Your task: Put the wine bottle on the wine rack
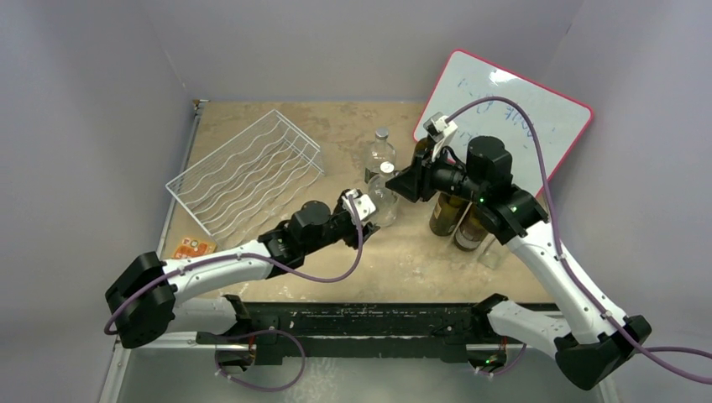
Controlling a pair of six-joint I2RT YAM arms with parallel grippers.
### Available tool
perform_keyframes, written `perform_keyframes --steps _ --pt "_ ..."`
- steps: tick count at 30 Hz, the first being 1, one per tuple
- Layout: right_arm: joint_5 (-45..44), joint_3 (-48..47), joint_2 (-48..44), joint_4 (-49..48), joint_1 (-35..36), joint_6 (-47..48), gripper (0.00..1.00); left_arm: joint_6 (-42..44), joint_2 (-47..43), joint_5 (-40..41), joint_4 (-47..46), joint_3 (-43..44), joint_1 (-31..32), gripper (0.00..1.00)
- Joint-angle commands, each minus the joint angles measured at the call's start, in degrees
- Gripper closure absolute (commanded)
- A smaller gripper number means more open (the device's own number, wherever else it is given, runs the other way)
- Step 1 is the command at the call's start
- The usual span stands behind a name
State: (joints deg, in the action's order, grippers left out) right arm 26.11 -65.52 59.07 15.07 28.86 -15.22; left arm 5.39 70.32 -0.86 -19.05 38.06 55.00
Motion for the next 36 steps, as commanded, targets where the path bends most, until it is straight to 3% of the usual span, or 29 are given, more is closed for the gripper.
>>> perform_keyframes --steps 1,2,4,9,14,20,26,36 --pt "-1.2 -1.1 -1.8 -2.8 0.2 -2.1 0.62 6.7 -2.6 4.4 -0.8 2.0 0.9 1.0" --pt "-1.8 -1.3 -1.9 -2.0 0.1 -1.9 0.5 7.5 -3.3 4.9 0.3 2.4 1.0 1.0" --pt "-2.9 -2.1 -2.1 -0.4 0.1 -1.9 0.4 9.4 -5.0 5.9 4.0 3.6 1.1 1.0" --pt "-2.3 -4.8 -0.7 2.2 0.1 -0.6 0.29 20.6 -9.7 7.7 18.2 6.3 1.1 1.0" --pt "3.0 -8.6 4.1 5.2 0.1 3.5 0.27 33.7 -12.8 14.1 26.7 8.5 1.2 1.0" --pt "8.1 -9.6 9.2 7.4 1.0 9.3 0.25 46.5 -15.3 17.1 27.4 6.4 1.2 1.0" --pt "10.2 -8.2 10.8 5.4 4.0 9.9 0.16 50.4 -15.5 16.5 25.6 4.6 1.2 1.0" --pt "11.5 -4.3 14.8 1.9 8.0 8.7 0.15 52.2 -17.3 14.4 25.1 3.4 1.2 1.0"
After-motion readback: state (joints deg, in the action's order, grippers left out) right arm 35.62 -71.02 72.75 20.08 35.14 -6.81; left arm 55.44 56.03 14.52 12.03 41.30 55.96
